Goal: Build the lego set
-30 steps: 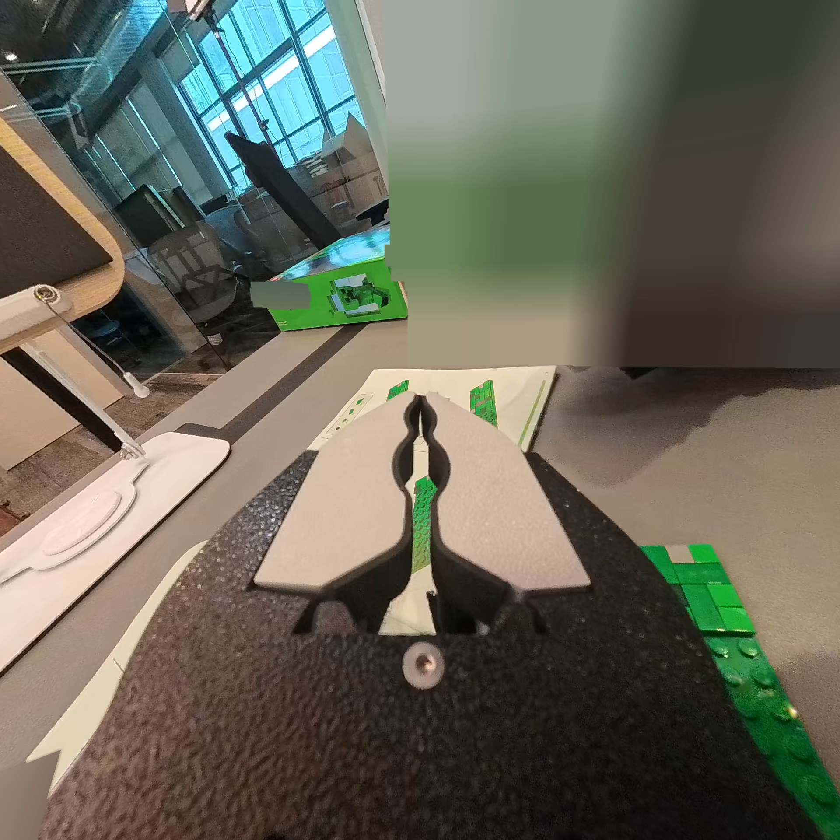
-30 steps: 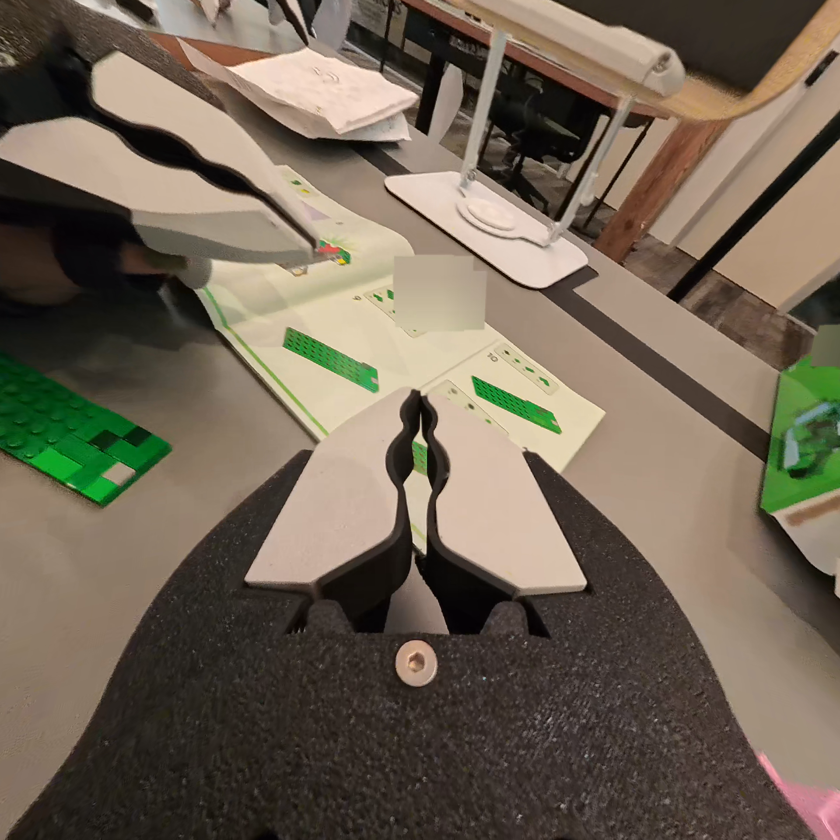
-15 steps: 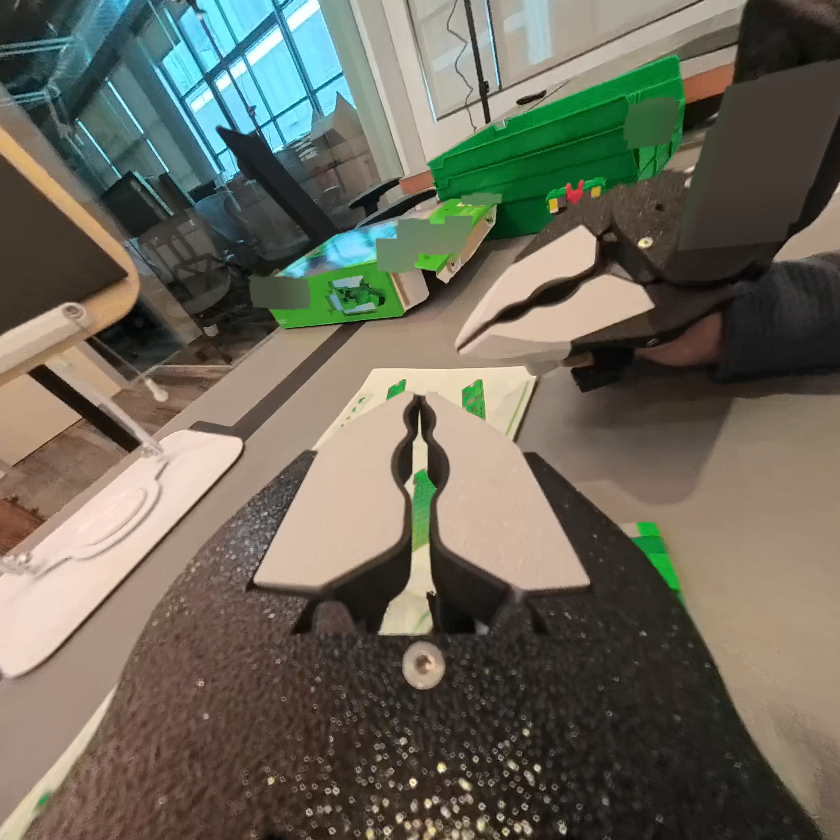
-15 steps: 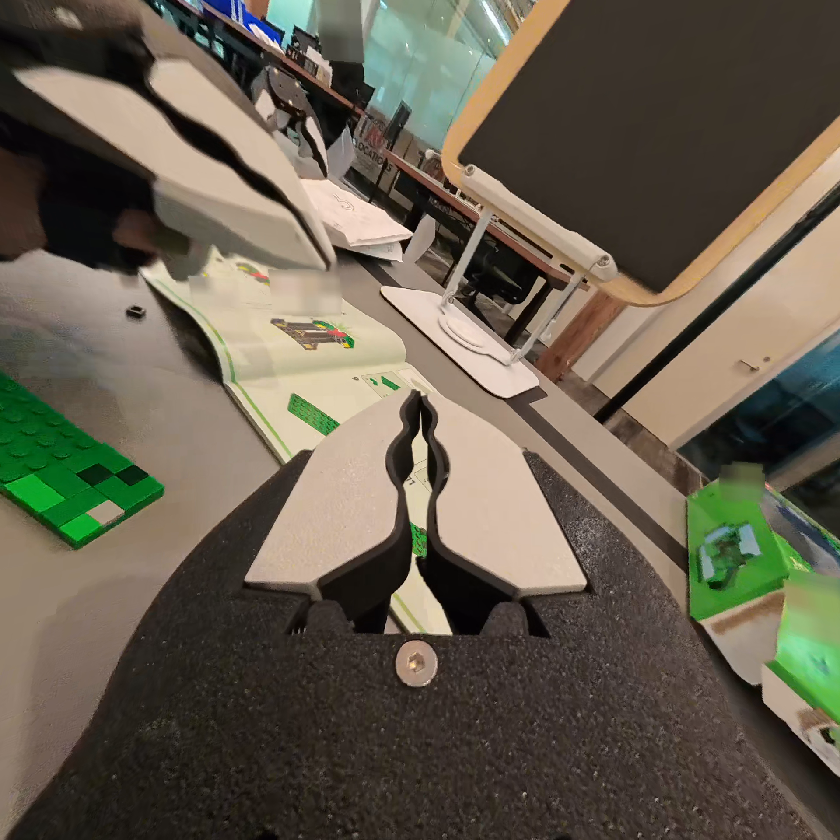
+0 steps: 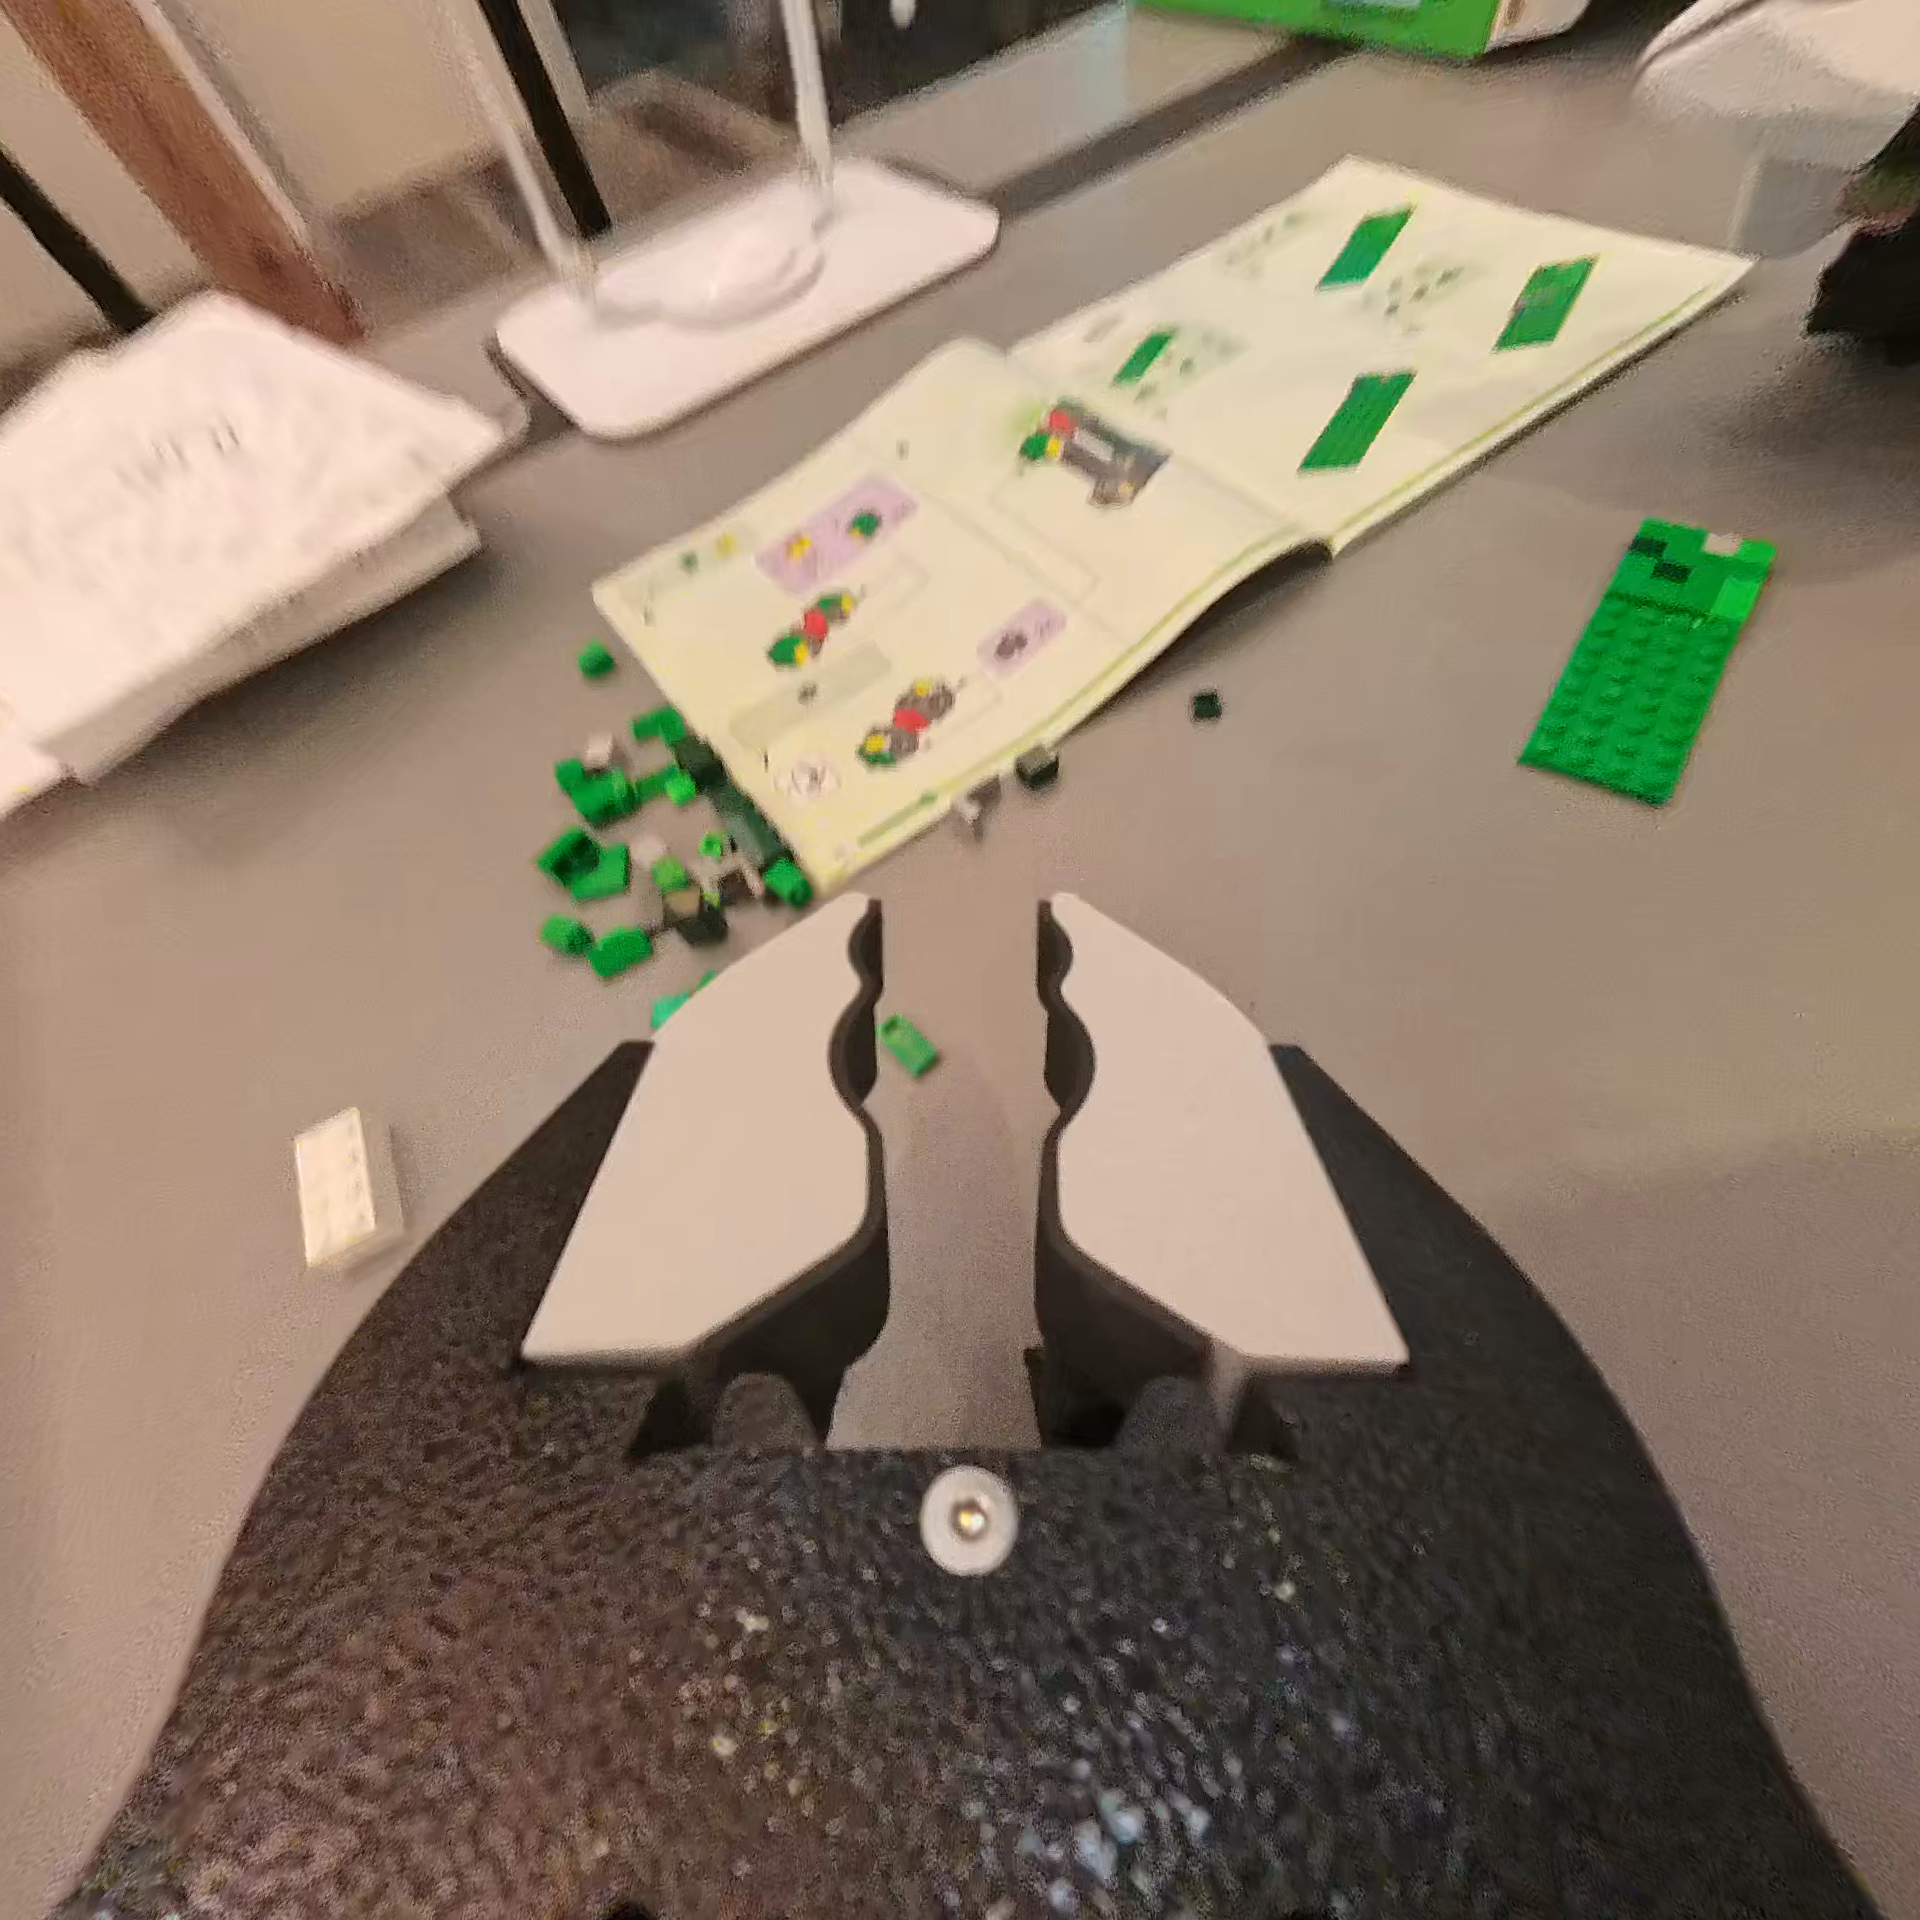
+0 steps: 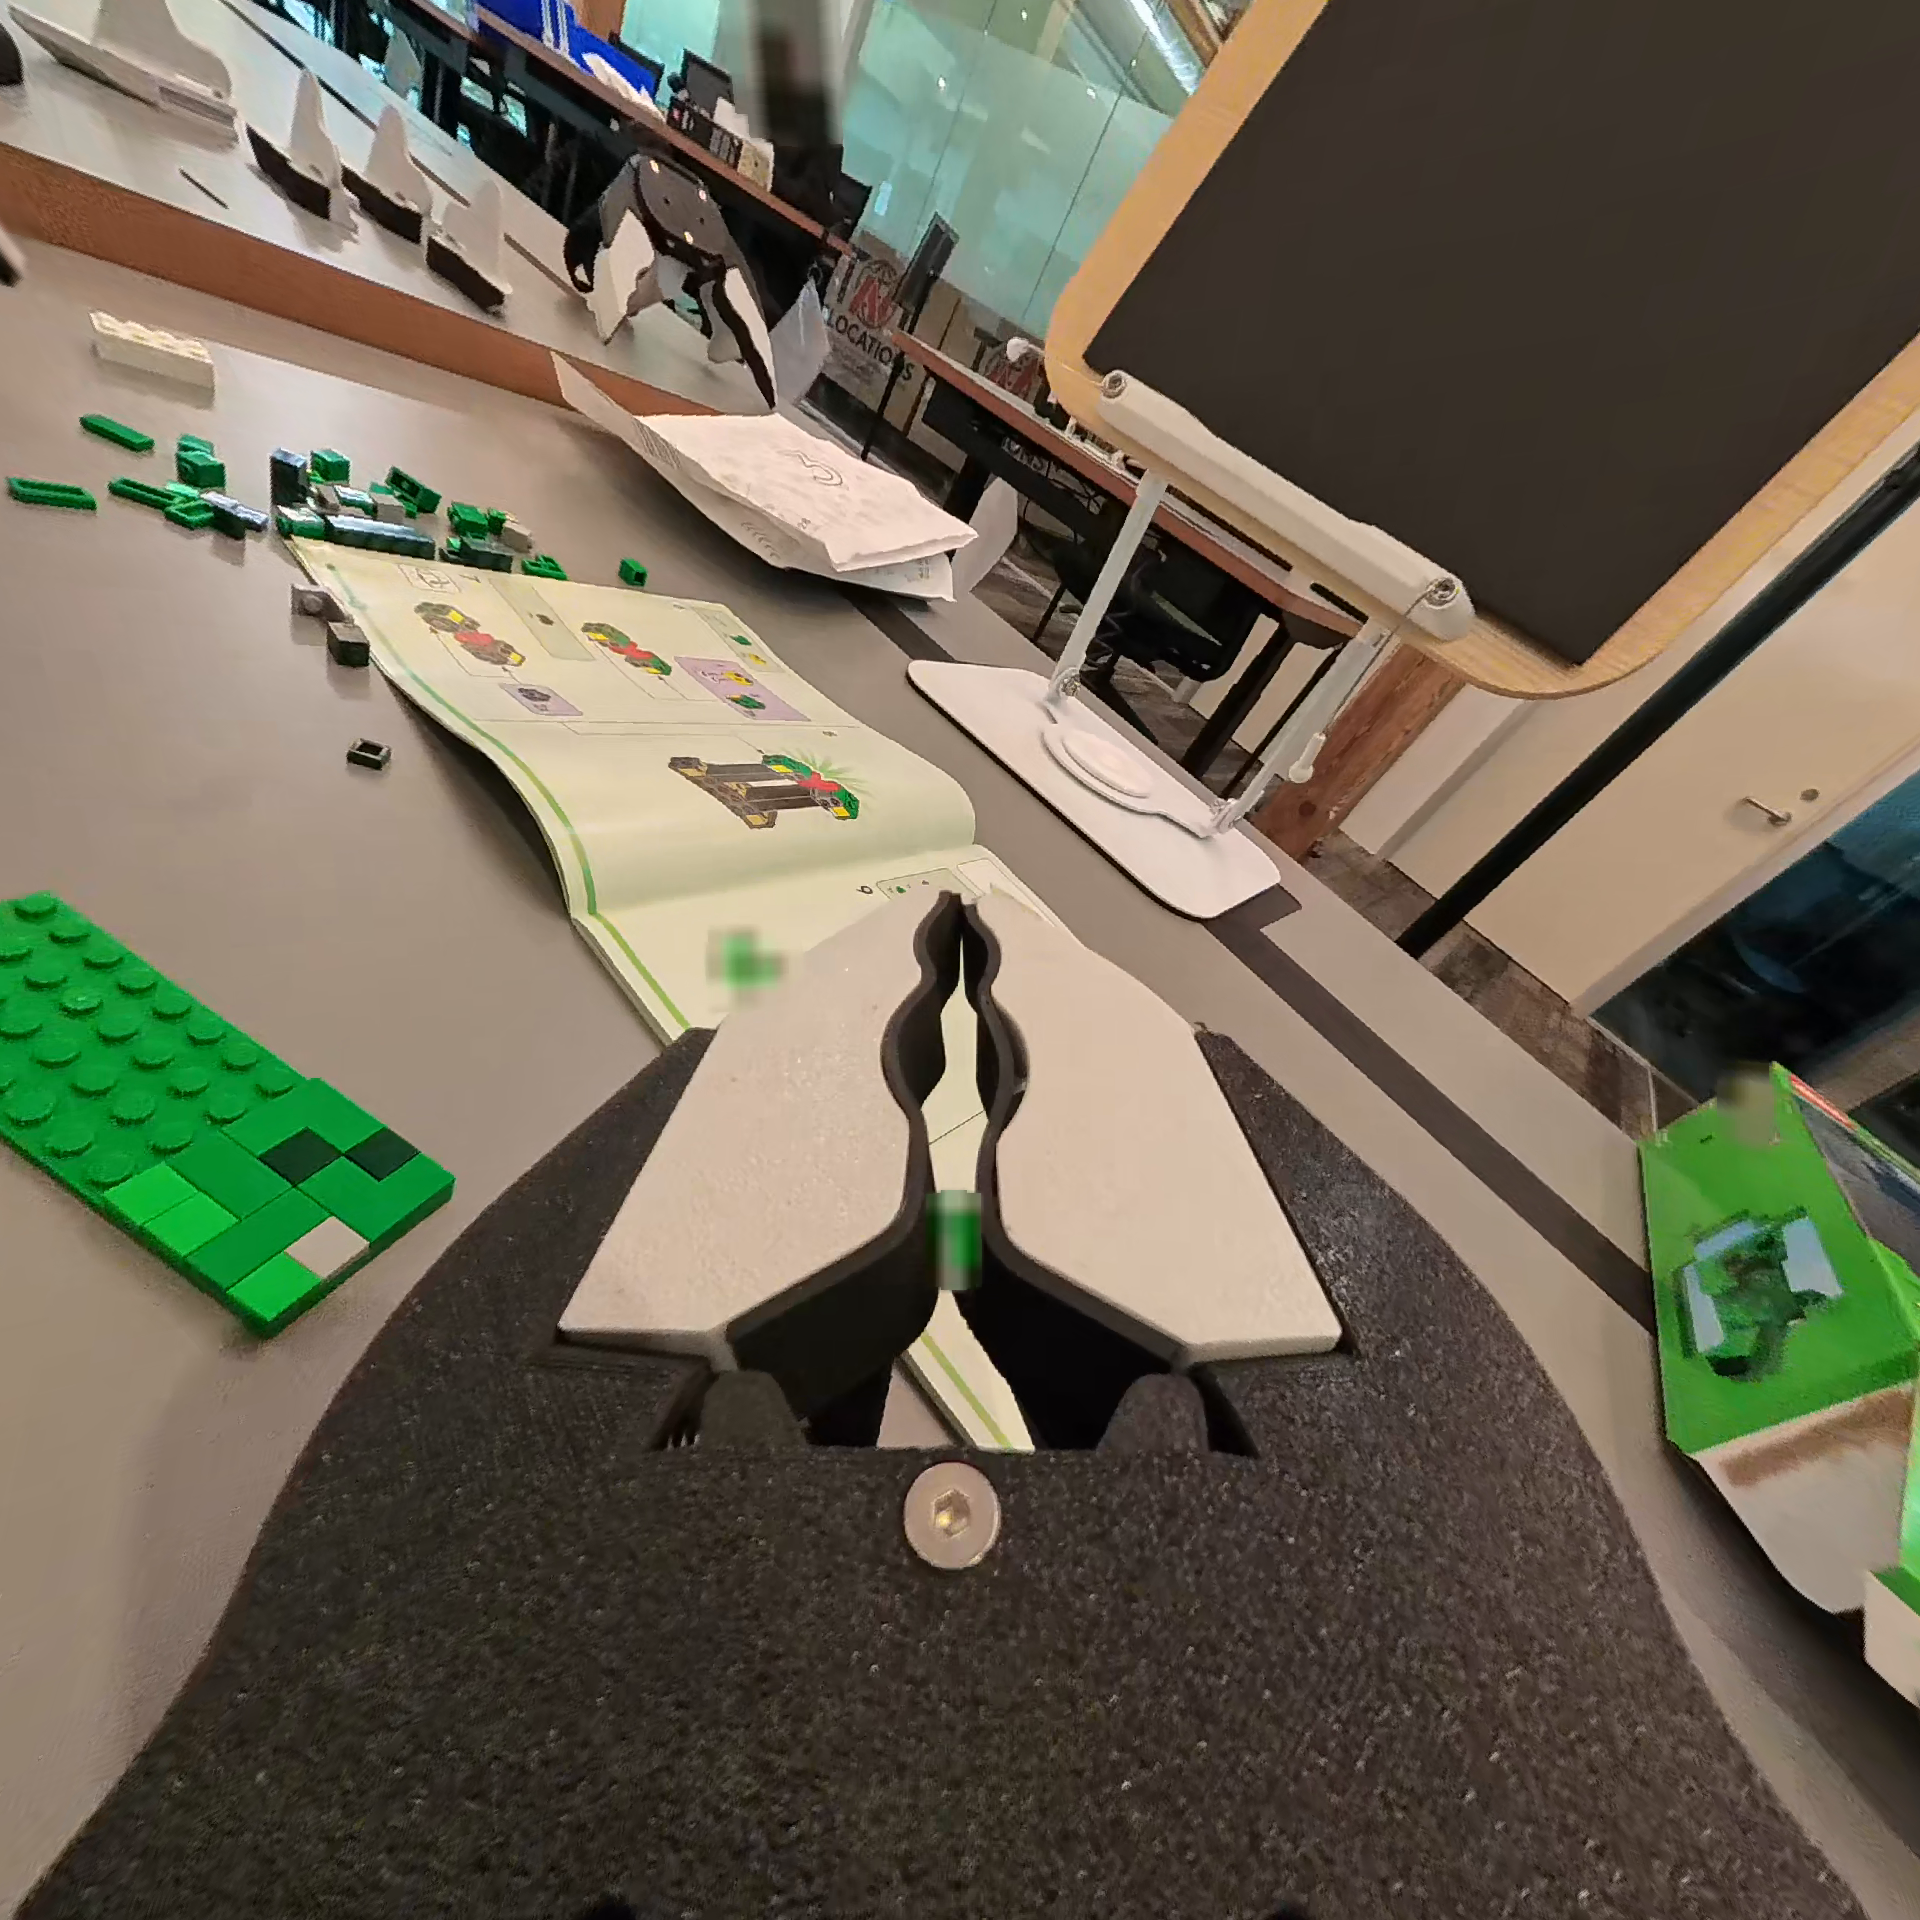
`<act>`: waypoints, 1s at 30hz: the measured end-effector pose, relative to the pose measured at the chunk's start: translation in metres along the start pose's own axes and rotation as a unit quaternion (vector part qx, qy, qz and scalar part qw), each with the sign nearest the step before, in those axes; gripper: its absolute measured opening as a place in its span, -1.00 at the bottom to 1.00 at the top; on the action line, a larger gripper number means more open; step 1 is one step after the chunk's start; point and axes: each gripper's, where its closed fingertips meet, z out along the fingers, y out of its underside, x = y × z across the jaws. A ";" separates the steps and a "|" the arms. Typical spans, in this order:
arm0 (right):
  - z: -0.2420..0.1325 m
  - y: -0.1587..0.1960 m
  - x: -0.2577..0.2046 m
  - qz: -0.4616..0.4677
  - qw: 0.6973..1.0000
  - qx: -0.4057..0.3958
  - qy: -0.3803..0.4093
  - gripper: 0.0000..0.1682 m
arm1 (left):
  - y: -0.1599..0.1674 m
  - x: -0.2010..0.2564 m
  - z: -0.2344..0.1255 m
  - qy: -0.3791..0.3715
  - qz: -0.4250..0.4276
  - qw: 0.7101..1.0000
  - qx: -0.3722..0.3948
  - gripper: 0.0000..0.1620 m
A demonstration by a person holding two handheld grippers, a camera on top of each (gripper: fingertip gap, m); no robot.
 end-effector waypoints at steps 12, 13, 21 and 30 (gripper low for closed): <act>0.000 0.004 0.005 0.019 1.000 -0.007 0.007 -1.00 | 0.031 -0.014 0.021 0.009 -0.028 0.994 -0.105 -0.75; 0.000 0.004 0.004 0.019 1.000 -0.008 0.005 -1.00 | 0.030 -0.017 0.022 -0.005 -0.011 0.995 -0.103 -0.77; 0.001 0.005 0.001 0.012 1.000 -0.011 -0.002 -1.00 | 0.020 -0.039 0.037 -0.053 0.004 0.991 -0.121 -1.00; 0.002 0.005 0.000 0.010 1.000 -0.013 -0.006 -1.00 | 0.028 -0.033 0.051 -0.033 0.021 0.986 -0.162 -1.00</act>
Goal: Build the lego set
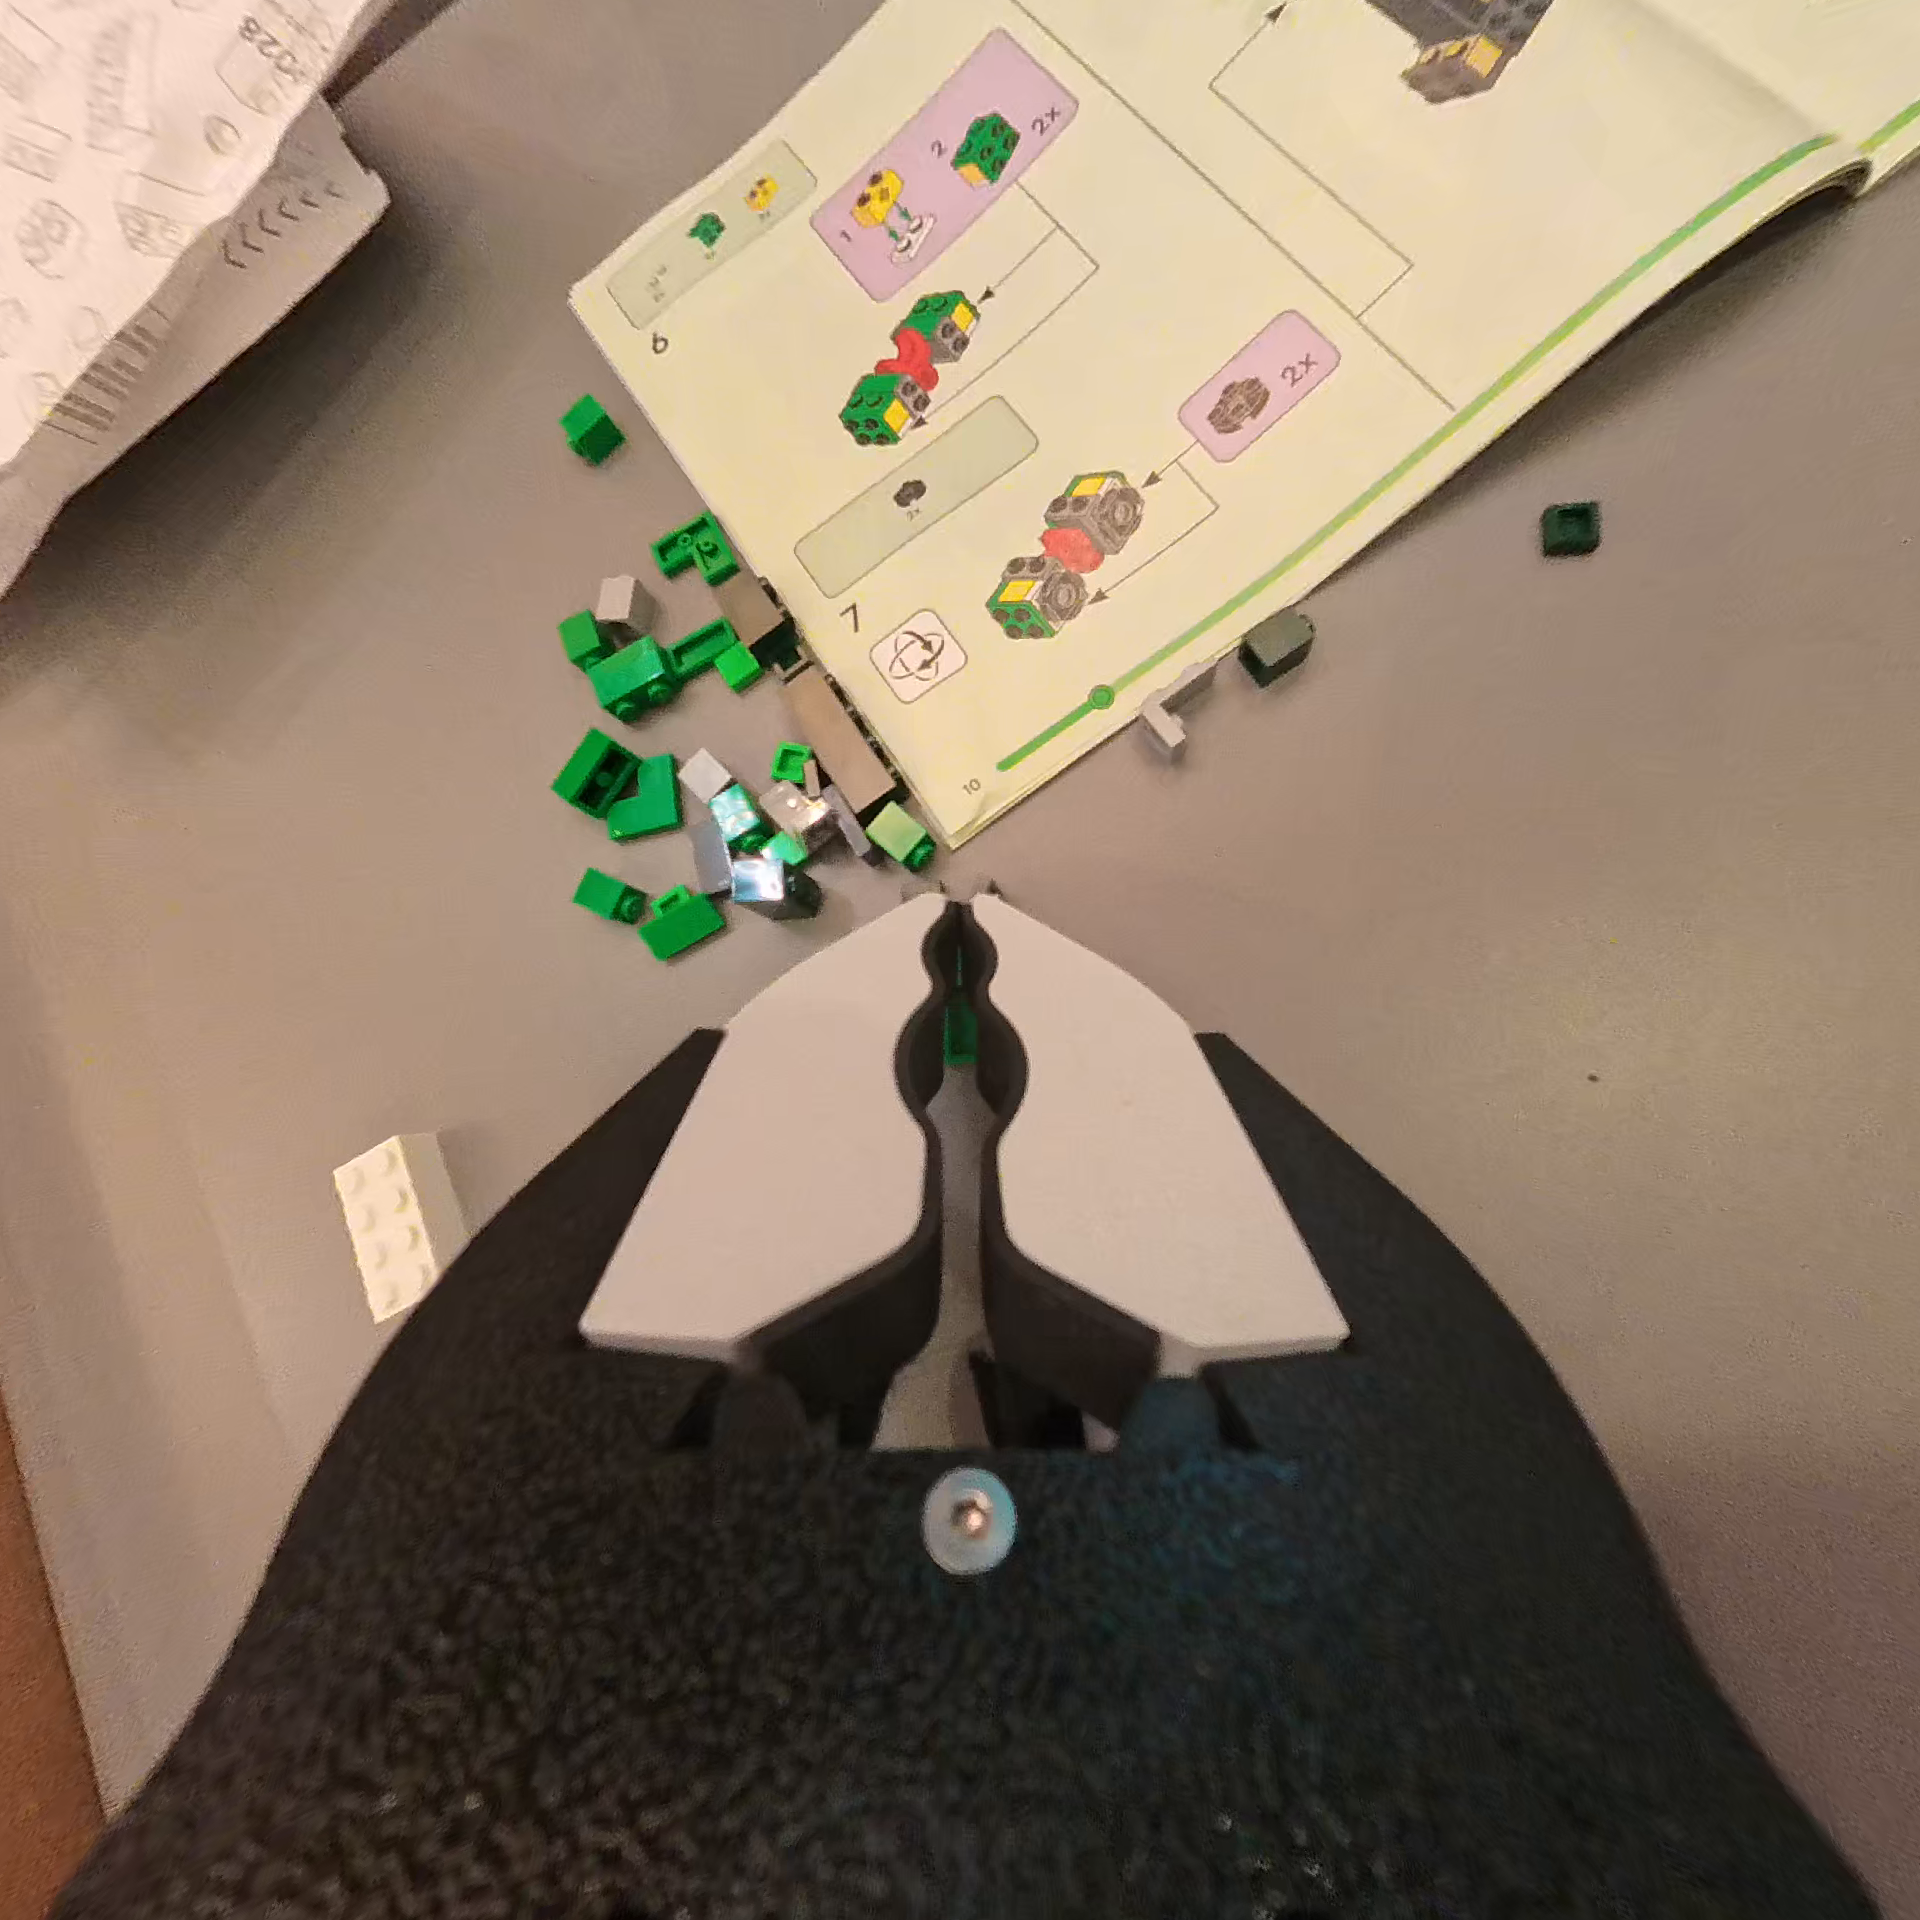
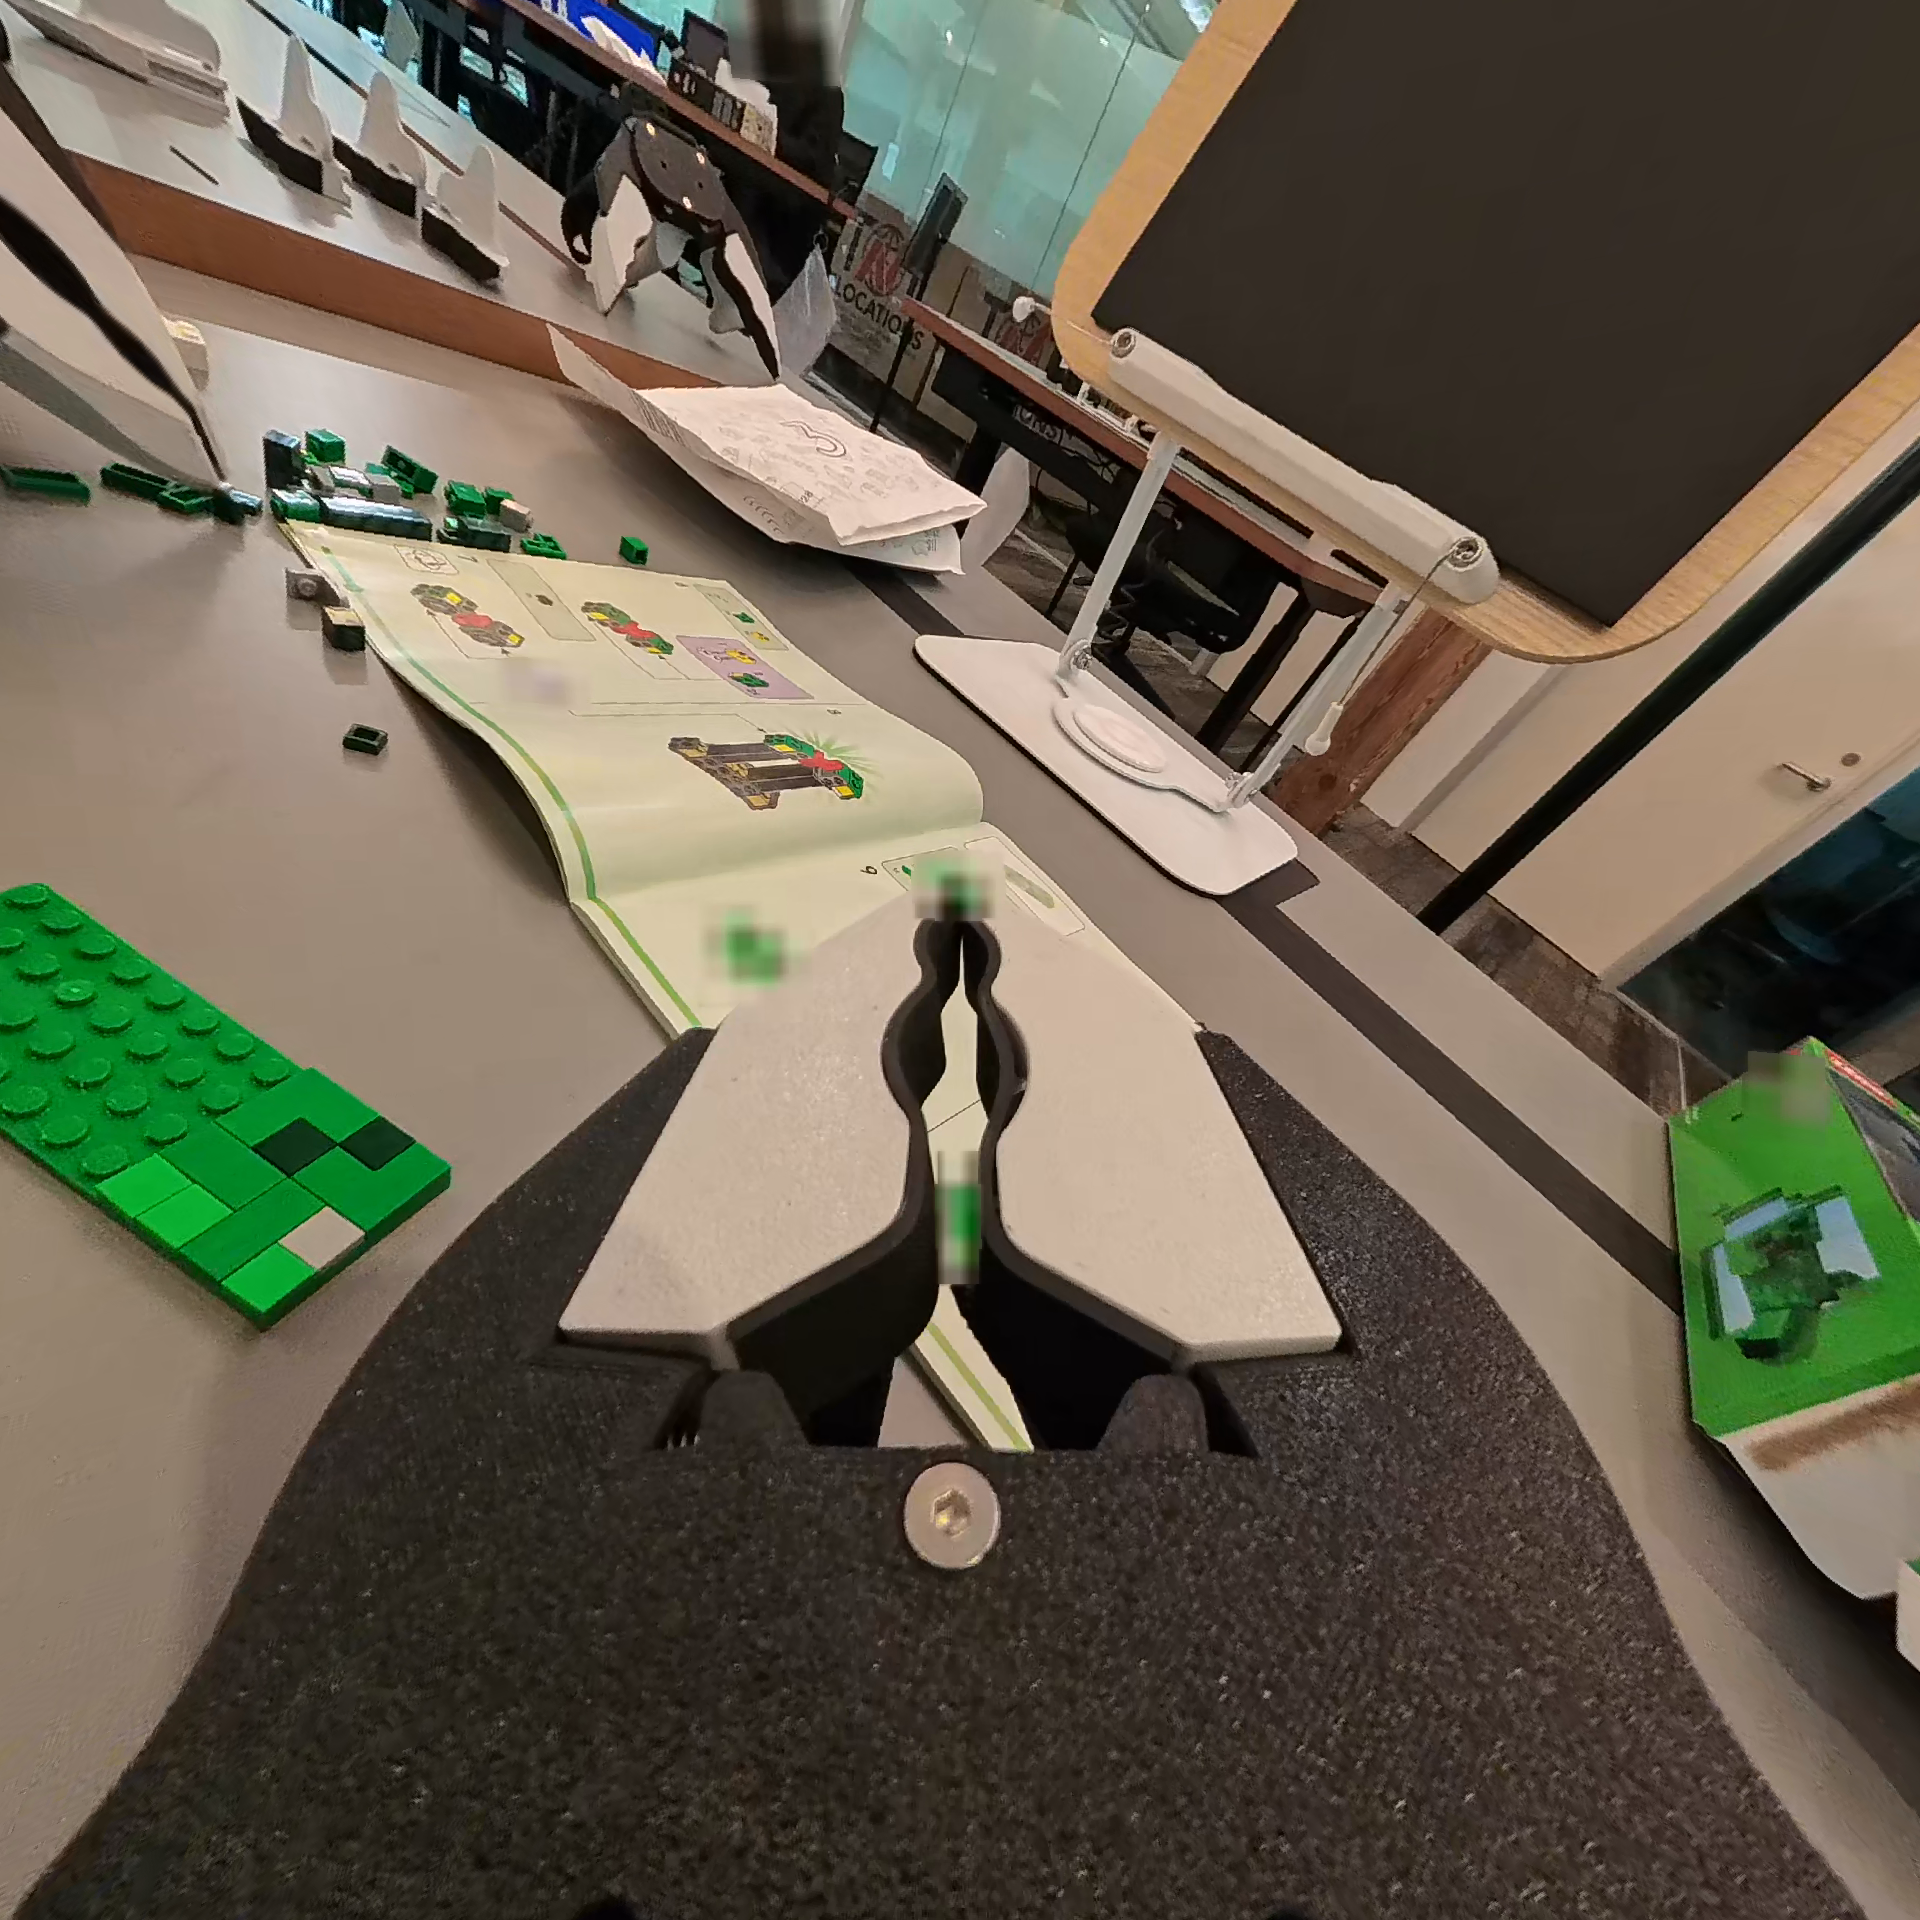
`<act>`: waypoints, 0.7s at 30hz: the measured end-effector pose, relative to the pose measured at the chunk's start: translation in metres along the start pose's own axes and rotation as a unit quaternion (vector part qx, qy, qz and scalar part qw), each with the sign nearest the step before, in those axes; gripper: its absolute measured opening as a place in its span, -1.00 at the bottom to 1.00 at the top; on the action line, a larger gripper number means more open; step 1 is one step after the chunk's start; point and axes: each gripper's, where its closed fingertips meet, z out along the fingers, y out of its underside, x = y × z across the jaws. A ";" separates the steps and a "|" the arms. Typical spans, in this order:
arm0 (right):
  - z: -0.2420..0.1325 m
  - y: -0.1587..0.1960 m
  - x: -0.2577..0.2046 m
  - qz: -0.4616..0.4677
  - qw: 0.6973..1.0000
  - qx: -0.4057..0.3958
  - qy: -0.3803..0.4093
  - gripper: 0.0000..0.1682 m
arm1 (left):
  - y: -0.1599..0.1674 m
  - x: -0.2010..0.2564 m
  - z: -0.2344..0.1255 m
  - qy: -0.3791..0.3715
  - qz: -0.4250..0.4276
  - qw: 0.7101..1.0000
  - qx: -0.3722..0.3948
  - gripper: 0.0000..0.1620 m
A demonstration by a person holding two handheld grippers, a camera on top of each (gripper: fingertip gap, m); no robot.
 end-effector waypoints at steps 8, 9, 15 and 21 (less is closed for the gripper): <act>0.000 0.000 -0.001 -0.003 1.000 -0.001 -0.002 -1.00 | 0.012 -0.003 -0.001 0.033 0.002 0.997 -0.066 -1.00; 0.001 0.000 -0.001 -0.003 1.000 -0.001 -0.002 -1.00 | 0.015 -0.004 -0.003 0.030 0.007 0.997 -0.076 -1.00; 0.001 0.001 -0.002 -0.004 1.000 -0.003 -0.004 -1.00 | 0.009 -0.015 -0.021 0.017 0.006 0.999 -0.041 -1.00; 0.001 0.001 -0.002 -0.004 1.000 -0.003 -0.006 -1.00 | 0.000 -0.016 -0.016 0.048 0.063 0.996 -0.026 -1.00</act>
